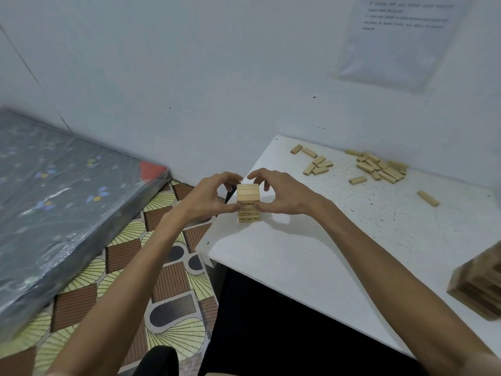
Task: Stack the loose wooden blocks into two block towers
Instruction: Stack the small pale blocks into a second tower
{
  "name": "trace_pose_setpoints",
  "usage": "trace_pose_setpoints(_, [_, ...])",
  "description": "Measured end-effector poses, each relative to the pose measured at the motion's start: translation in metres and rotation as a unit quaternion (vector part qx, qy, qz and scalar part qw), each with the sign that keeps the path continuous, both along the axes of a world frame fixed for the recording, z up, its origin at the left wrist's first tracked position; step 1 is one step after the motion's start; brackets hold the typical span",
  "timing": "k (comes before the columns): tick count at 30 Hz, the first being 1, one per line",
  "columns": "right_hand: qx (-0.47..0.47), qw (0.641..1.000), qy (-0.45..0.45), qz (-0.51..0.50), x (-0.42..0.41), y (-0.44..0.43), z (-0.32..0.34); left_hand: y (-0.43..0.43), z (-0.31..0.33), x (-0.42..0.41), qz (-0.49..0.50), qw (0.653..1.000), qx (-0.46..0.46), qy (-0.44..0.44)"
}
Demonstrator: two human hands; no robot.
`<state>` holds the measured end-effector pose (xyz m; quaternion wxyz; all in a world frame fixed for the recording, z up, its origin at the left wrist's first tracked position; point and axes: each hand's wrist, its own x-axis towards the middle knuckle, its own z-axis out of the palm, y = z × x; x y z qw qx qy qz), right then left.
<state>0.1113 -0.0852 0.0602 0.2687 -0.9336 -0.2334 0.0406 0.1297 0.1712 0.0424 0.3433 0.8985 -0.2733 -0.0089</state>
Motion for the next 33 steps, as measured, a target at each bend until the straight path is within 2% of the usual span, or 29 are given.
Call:
trace_pose_setpoints(8, [0.017,1.0,0.003,-0.02,-0.007,0.0,0.005,0.0,0.009,-0.007,0.005,1.0,0.002,-0.013])
trace_pose_setpoints(15, [-0.009,0.998,-0.047,-0.051,-0.021,-0.01,0.022,-0.016,0.03,-0.004,0.0,0.998,0.016,-0.056])
trace_pose_setpoints(24, [-0.069,0.983,-0.069,-0.153,-0.05,-0.054,0.034,-0.08,0.054,-0.002,-0.067,0.992,0.047,-0.092])
trace_pose_setpoints(33, [-0.111,0.956,-0.037,-0.269,-0.086,-0.12,0.024,-0.157,0.044,-0.001,-0.126,0.985,0.073,-0.087])
